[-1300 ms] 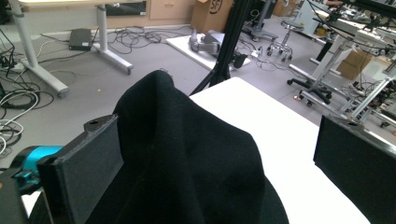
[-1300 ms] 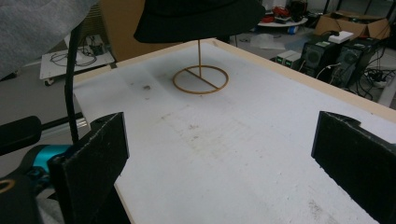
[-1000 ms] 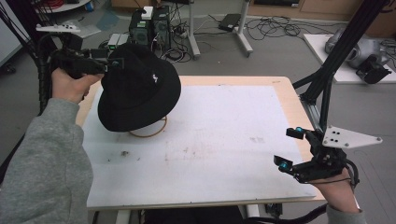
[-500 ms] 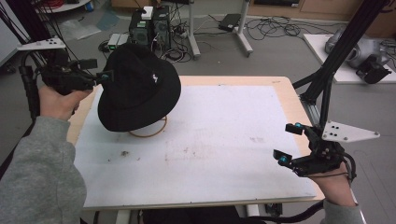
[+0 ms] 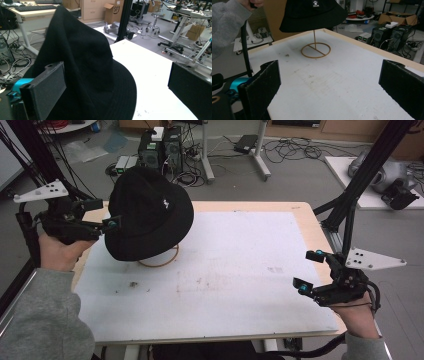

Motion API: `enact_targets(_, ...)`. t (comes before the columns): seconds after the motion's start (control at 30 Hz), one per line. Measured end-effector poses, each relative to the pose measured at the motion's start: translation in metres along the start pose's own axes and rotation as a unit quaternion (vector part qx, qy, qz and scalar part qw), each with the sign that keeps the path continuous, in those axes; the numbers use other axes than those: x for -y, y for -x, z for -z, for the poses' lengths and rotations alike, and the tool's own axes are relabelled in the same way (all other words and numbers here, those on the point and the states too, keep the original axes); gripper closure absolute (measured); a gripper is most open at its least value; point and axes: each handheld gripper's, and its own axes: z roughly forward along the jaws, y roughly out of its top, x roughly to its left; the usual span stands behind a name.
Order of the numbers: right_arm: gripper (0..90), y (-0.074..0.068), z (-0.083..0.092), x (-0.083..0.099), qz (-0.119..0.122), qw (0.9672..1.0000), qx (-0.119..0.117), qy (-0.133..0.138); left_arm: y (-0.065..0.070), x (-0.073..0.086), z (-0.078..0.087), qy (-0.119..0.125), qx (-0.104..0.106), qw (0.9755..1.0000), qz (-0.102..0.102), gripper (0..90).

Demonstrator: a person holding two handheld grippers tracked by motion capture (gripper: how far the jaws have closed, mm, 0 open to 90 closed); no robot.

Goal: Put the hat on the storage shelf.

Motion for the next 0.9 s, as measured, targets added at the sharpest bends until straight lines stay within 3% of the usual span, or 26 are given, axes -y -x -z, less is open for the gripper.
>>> enact_targets(0.67, 3.1, 0.006, -0.006, -0.002, -0.006, 0.9999, -0.008, 0.005, 0.016, 0.038, 0.021, 0.019, -0.005, 0.9996, 0.018, 2.0)
enact_targets(0.9, 3.1, 0.011, -0.008, -0.004, -0.009, 0.9998, -0.012, 0.015, 0.018, 0.053, 0.031, 0.013, -0.021, 0.9994, 0.024, 2.0)
